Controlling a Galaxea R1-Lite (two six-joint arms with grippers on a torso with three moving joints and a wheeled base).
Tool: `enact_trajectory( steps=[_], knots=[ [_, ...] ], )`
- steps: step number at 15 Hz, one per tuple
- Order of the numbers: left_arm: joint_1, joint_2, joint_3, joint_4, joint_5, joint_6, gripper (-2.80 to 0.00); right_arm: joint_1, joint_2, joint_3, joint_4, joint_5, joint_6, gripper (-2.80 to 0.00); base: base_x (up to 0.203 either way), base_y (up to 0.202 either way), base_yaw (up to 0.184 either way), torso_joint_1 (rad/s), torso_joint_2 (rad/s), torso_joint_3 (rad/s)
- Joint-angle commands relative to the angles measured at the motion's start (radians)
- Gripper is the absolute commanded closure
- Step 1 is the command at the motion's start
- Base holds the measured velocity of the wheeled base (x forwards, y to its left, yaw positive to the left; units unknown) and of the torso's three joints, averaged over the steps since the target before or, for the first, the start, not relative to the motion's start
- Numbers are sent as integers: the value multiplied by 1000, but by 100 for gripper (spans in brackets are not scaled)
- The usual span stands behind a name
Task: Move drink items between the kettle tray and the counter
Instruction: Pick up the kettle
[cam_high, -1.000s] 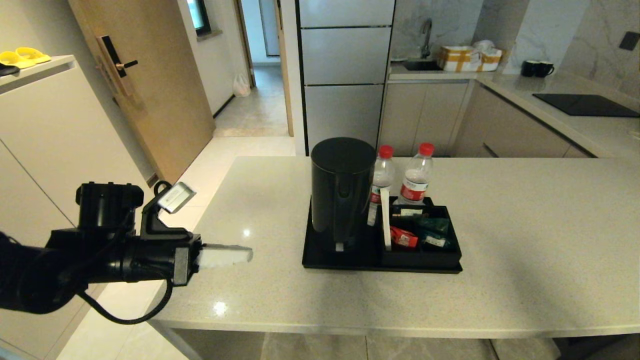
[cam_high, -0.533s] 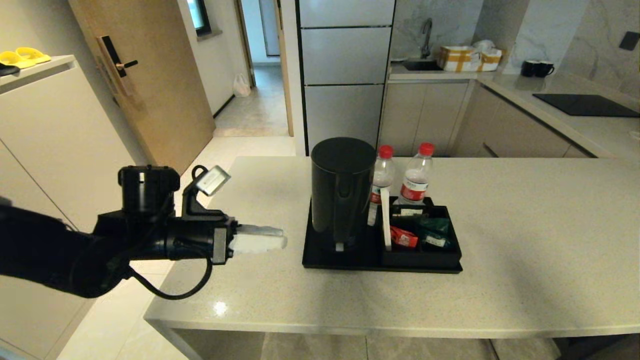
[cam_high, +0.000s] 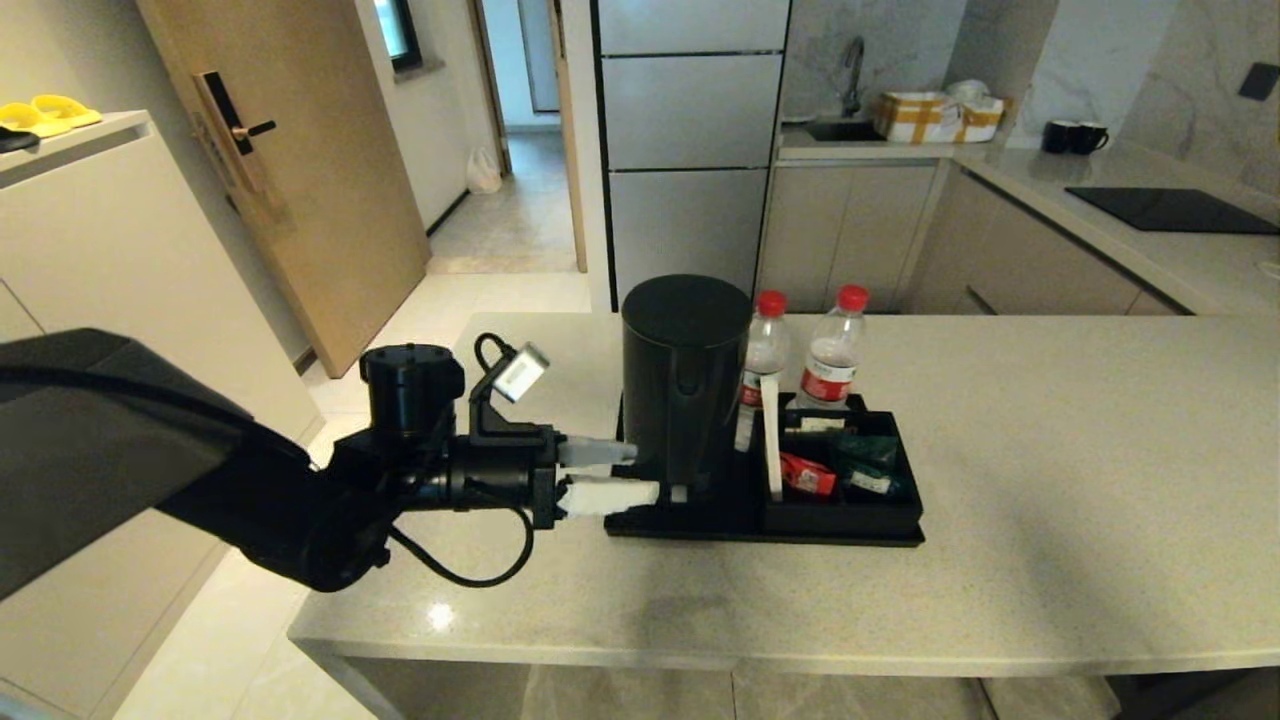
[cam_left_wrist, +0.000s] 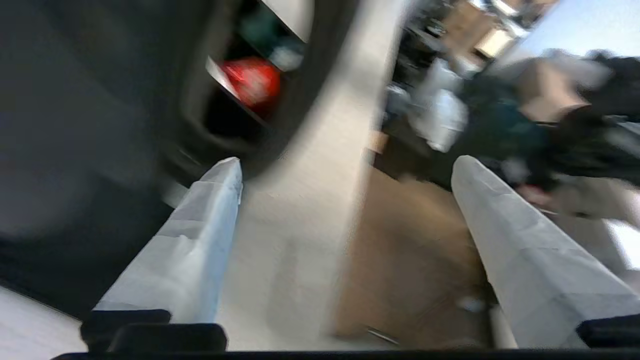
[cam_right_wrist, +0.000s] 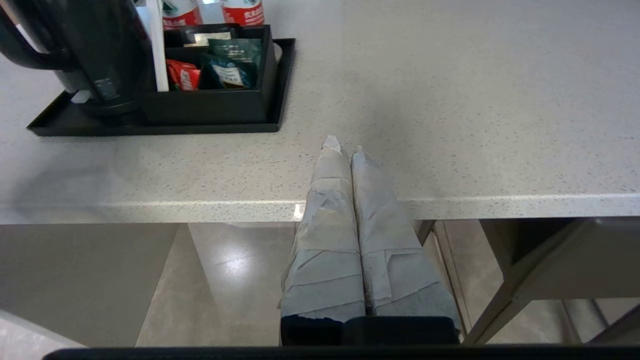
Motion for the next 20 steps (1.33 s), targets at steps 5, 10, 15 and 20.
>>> enact_trajectory(
  steps=[5, 10, 15, 20],
  knots=[
    [-22, 37, -32, -98, 100, 12, -280, 0, -2, 0, 0, 0, 0, 0, 0, 0, 0, 0, 0, 0],
    [-48, 11, -22, -98, 75, 6, -280, 0, -2, 0, 0, 0, 0, 0, 0, 0, 0, 0, 0, 0],
    [-85, -27, -25, -95, 3, 0, -280, 0, -2, 0, 0, 0, 0, 0, 0, 0, 0, 0, 0, 0],
    [-129, 17, -52, -95, 4, 1, -280, 0, -2, 0, 0, 0, 0, 0, 0, 0, 0, 0, 0, 0]
  ],
)
